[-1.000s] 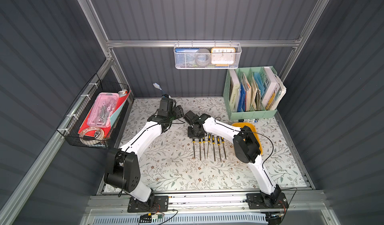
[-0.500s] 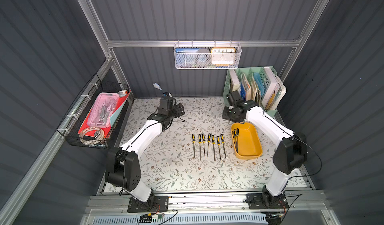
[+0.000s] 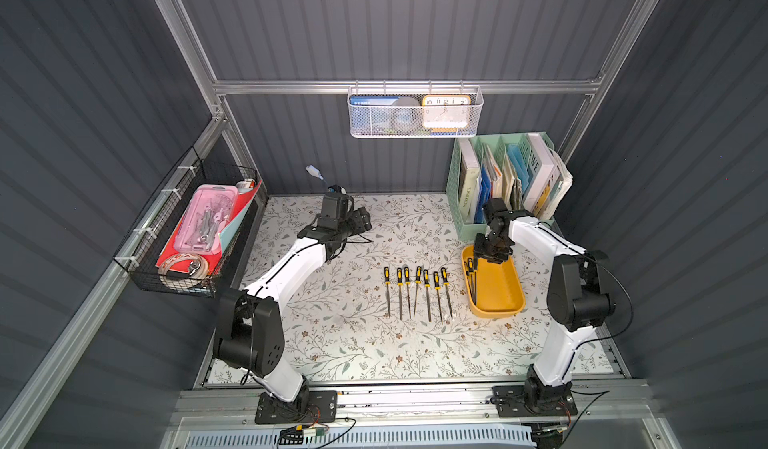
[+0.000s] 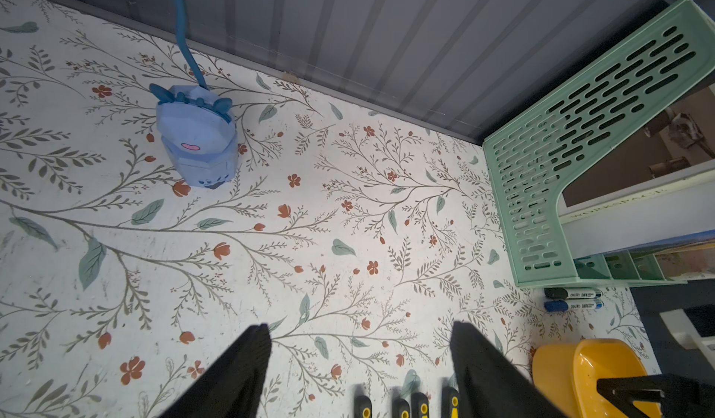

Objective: Take the file tool out of the storage box
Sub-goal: Pick up the file tool from the storage box.

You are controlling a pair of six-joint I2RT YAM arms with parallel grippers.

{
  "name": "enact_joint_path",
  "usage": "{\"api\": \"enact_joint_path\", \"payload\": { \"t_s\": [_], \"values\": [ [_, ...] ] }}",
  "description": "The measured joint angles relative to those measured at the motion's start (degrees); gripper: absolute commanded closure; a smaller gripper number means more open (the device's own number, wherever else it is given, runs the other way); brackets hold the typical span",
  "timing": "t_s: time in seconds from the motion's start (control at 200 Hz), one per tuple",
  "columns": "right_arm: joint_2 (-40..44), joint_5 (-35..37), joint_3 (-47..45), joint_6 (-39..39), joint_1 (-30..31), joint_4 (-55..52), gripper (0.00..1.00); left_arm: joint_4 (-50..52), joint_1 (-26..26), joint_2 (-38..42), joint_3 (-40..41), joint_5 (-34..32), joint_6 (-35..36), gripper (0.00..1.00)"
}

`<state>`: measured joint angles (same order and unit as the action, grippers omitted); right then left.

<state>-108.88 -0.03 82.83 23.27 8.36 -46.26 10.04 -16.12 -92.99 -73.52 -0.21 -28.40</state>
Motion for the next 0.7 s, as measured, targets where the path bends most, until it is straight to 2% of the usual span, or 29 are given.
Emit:
{"api": "enact_joint_path", "payload": {
  "t_s": [0.27,0.7],
  "values": [
    [-4.9,0.0,0.1,-1.6,-0.5,0.6,0.64,0.0,0.0,0.0,0.0,0.0,0.0,0.20],
    [-6.8,-1.2,1.5,-3.0,-0.7,0.7,0.66,0.1,0.0,0.0,0.0,-0.3,0.0,0.20]
  ]
}}
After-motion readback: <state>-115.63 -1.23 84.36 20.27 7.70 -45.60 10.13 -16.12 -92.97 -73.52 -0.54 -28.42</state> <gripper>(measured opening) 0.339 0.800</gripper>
